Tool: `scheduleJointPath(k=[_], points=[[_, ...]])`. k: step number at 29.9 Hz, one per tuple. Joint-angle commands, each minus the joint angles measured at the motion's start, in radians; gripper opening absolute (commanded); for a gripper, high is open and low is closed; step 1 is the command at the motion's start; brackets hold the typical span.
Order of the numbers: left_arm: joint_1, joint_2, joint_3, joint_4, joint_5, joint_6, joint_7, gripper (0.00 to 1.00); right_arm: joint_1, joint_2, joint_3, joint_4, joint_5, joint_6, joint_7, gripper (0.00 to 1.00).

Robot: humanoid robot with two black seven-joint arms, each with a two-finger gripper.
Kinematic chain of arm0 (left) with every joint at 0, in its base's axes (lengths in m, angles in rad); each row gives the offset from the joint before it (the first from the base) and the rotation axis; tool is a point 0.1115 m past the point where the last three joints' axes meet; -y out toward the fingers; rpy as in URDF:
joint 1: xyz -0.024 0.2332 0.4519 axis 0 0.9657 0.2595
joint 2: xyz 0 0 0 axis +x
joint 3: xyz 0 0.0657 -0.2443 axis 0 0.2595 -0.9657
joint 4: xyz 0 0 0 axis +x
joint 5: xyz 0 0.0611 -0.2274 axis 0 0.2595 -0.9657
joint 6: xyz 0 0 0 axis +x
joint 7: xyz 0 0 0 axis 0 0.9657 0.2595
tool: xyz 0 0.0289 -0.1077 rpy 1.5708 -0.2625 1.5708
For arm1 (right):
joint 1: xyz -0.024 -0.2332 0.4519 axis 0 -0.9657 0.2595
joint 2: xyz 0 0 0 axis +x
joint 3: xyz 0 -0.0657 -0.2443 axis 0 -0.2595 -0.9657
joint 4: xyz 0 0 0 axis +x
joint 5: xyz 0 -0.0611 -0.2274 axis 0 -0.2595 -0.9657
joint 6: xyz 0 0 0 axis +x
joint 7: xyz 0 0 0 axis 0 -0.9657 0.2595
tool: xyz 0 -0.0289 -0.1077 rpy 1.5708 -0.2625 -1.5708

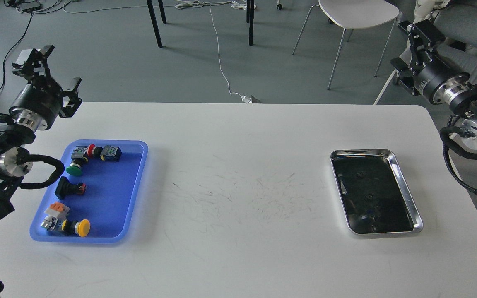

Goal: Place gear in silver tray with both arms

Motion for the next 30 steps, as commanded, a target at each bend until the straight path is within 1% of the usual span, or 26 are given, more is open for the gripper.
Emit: scheduleJointPath(k=[1, 3, 4, 5, 9, 13, 15, 17, 19, 23, 30], points=[[-0.002, 0.003, -0.005, -0.001, -0.005, -0.026, 0.000, 0.99, 0.004, 0.007, 0.009, 0.006, 0.000, -0.004, 0.000, 0.99], [0.004, 0.014, -0.051, -0.009, -0.055, -0.073, 0.071, 0.99, 0.006, 0.013, 0.010, 0.002, 0.000, -0.007, 0.000, 0.99], [0.007, 0.011, -0.082, -0.007, -0.089, -0.073, 0.102, 0.99, 0.007, 0.021, 0.012, 0.000, 0.000, -0.008, 0.000, 0.99], [0.007, 0.003, -0.097, 0.001, -0.104, -0.073, 0.114, 0.99, 0.006, 0.028, 0.021, -0.006, 0.002, -0.013, 0.000, 0.99], [0.004, -0.005, -0.103, -0.010, -0.118, -0.073, 0.122, 0.99, -0.017, 0.058, 0.134, 0.002, 0.014, -0.072, 0.000, 0.99], [0.009, -0.028, -0.100, -0.015, -0.118, -0.073, 0.128, 0.99, -0.068, 0.087, 0.217, 0.028, 0.075, -0.071, 0.000, 0.99], [0.009, -0.038, -0.099, -0.015, -0.118, -0.073, 0.137, 0.99, -0.086, 0.097, 0.220, 0.049, 0.137, -0.071, 0.000, 0.99], [0.010, -0.045, -0.099, -0.016, -0.118, -0.073, 0.168, 0.99, -0.096, 0.105, 0.237, 0.059, 0.181, -0.071, -0.007, 0.99], [0.012, -0.052, -0.097, -0.022, -0.118, -0.073, 0.179, 0.99, -0.102, 0.114, 0.240, 0.068, 0.206, -0.071, -0.010, 0.99], [0.012, -0.060, -0.097, -0.027, -0.118, -0.073, 0.182, 0.99, -0.112, 0.124, 0.245, 0.095, 0.214, -0.074, -0.012, 0.99], [0.018, -0.066, -0.094, -0.018, -0.118, -0.073, 0.180, 0.99, -0.125, 0.121, 0.255, 0.095, 0.212, -0.085, -0.005, 0.99]])
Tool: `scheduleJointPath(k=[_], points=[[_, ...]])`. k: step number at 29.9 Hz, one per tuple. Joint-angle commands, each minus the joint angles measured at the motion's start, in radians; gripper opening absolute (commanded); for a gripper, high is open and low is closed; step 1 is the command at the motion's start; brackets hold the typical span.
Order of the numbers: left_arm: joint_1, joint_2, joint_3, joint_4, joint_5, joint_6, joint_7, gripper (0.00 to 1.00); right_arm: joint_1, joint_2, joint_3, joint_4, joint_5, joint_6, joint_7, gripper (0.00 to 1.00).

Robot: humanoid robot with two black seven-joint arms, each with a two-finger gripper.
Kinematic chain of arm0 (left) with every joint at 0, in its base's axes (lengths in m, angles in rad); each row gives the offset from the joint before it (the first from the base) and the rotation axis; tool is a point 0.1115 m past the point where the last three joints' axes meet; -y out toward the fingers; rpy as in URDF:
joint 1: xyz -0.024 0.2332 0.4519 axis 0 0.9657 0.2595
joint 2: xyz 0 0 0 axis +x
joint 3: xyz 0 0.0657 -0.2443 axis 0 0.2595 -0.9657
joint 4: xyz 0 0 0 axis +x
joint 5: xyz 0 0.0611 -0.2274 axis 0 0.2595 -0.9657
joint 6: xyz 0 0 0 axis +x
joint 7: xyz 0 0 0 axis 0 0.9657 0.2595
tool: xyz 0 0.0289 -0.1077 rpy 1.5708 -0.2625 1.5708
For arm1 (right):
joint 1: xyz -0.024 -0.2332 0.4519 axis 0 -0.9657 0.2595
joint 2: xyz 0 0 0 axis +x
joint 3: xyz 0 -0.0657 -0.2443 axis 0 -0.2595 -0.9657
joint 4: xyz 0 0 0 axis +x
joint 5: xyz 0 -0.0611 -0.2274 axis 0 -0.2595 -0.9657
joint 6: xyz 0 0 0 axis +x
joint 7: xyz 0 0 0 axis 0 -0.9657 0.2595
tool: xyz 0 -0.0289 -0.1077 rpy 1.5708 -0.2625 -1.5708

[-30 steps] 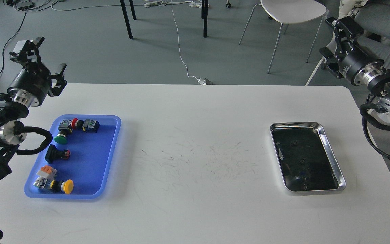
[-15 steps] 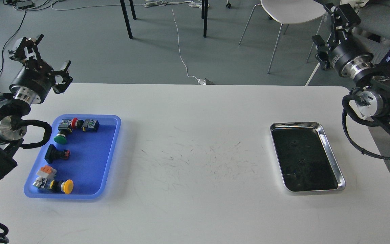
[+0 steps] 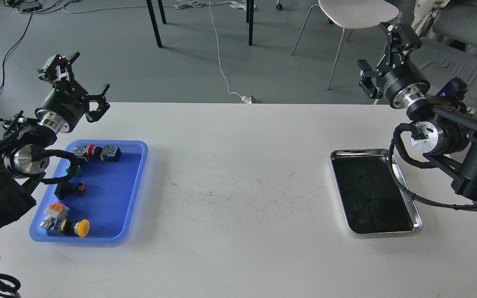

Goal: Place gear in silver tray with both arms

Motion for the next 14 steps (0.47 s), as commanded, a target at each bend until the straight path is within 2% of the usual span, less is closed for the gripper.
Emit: scheduleJointPath(k=[1, 14], points=[[0.010, 0.002, 0.000, 0.006, -0.001, 0.000, -0.001, 0.99, -0.009, -0.005, 0.008, 0.001, 0.000, 0.003, 0.002, 0.99], [0.044, 0.014, -0.002, 0.003, -0.003, 0.000, -0.003, 0.99, -0.023, 0.000, 0.051, 0.042, -0.011, 0.000, 0.007, 0.99]])
